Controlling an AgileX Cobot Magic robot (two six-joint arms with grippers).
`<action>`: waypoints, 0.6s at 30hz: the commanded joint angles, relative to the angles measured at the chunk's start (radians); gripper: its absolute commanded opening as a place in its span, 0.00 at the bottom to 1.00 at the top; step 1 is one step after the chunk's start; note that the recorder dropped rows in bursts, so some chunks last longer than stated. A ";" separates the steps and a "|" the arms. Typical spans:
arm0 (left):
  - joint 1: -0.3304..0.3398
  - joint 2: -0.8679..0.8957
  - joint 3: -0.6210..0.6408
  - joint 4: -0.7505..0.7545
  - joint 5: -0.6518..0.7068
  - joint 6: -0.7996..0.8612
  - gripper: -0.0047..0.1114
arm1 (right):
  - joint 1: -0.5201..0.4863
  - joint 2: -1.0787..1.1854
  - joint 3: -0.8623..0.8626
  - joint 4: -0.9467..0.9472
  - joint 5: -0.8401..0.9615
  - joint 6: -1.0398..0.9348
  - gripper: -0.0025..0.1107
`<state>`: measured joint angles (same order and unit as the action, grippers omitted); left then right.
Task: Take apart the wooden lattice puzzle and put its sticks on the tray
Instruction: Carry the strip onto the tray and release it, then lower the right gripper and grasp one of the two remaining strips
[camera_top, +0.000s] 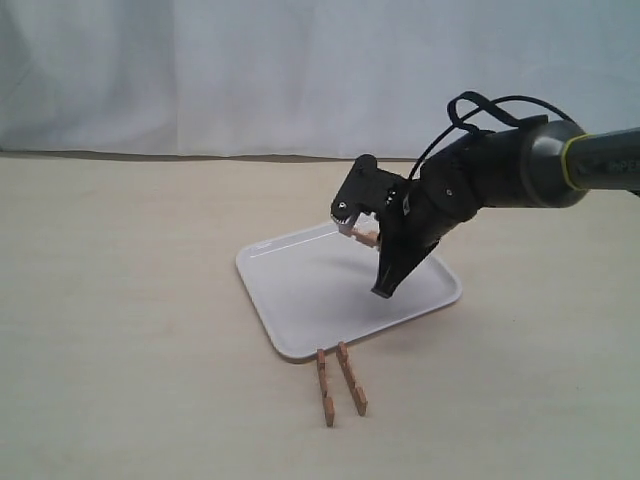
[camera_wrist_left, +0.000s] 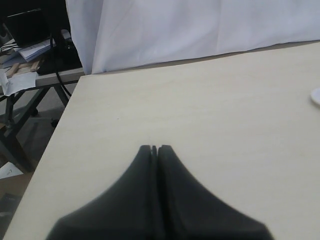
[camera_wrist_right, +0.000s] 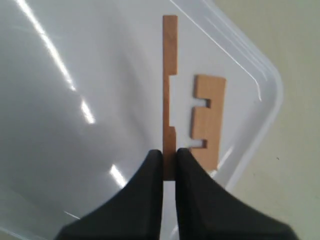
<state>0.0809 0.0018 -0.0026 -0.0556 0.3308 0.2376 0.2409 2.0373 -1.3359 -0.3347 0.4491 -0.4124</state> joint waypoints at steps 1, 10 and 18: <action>-0.007 -0.002 0.003 0.002 -0.008 -0.006 0.04 | 0.007 0.008 -0.026 -0.224 0.043 0.232 0.06; -0.007 -0.002 0.003 0.002 -0.008 -0.006 0.04 | 0.116 0.090 -0.026 -0.733 0.161 0.658 0.06; -0.007 -0.002 0.003 0.002 -0.008 -0.006 0.04 | 0.123 0.102 -0.026 -0.714 0.177 0.716 0.16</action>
<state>0.0809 0.0018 -0.0026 -0.0556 0.3308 0.2376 0.3627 2.1412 -1.3590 -1.0748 0.6239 0.2817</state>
